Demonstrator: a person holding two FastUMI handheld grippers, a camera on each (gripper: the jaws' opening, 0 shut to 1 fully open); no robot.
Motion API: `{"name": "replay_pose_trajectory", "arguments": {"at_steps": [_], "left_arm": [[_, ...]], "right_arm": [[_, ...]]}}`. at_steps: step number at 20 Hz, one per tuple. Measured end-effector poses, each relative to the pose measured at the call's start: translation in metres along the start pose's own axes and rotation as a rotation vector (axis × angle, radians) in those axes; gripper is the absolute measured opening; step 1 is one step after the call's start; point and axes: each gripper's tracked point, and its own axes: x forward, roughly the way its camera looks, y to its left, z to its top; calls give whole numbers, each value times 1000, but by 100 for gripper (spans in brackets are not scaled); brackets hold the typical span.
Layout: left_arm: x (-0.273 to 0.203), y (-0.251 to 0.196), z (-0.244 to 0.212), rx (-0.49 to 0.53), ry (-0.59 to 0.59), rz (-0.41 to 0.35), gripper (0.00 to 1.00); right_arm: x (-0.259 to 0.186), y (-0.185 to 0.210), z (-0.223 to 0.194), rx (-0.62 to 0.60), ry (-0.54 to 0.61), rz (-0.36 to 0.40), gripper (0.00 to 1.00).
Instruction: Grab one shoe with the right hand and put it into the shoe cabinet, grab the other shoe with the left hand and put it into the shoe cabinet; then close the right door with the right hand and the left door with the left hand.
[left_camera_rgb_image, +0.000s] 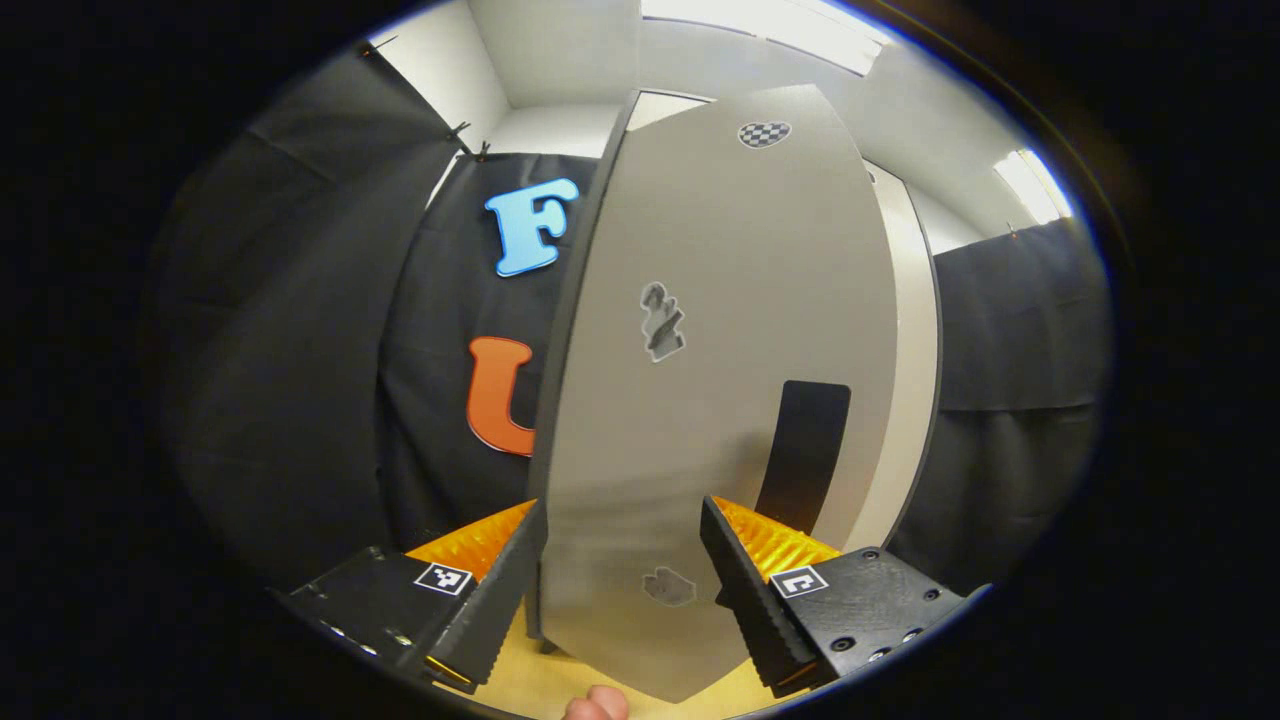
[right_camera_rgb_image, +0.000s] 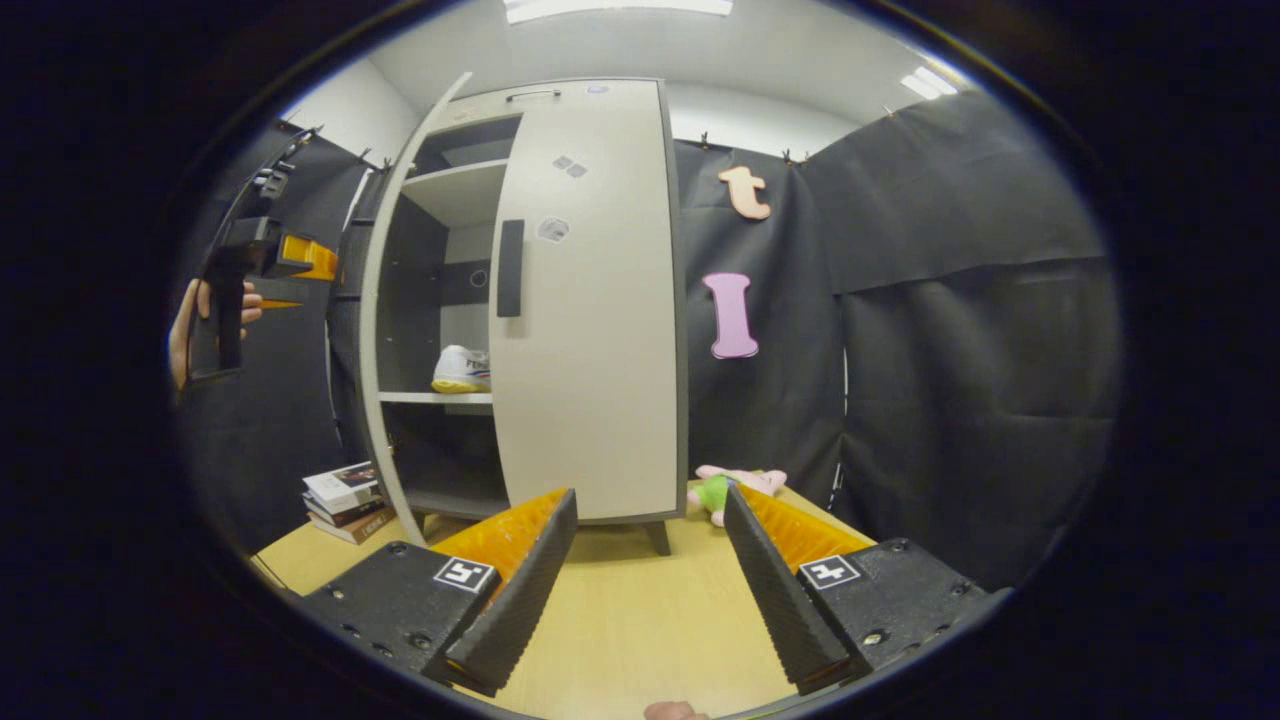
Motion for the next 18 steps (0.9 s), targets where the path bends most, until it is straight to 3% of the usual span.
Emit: {"name": "replay_pose_trajectory", "arguments": {"at_steps": [1, 3, 8, 13, 14, 18], "left_arm": [[4, 3, -4, 13, 4, 27, 92], [5, 12, -8, 26, 3, 74, 92], [-18, 17, -3, 31, -38, 88, 93], [-53, -8, -13, 79, -64, 66, 93], [-62, -17, -19, 84, -67, 59, 93], [-95, -54, -48, 104, -59, 16, 93]], "right_arm": [[-1, -4, -1, 3, 1, -8, 92], [-1, -12, 0, 11, -1, -22, 92], [1, -22, -3, 20, 5, -41, 96], [1, -14, 0, 15, -3, -20, 92], [0, -12, 2, 13, -5, -13, 96], [-5, -3, 7, -2, -14, 13, 96]]}}
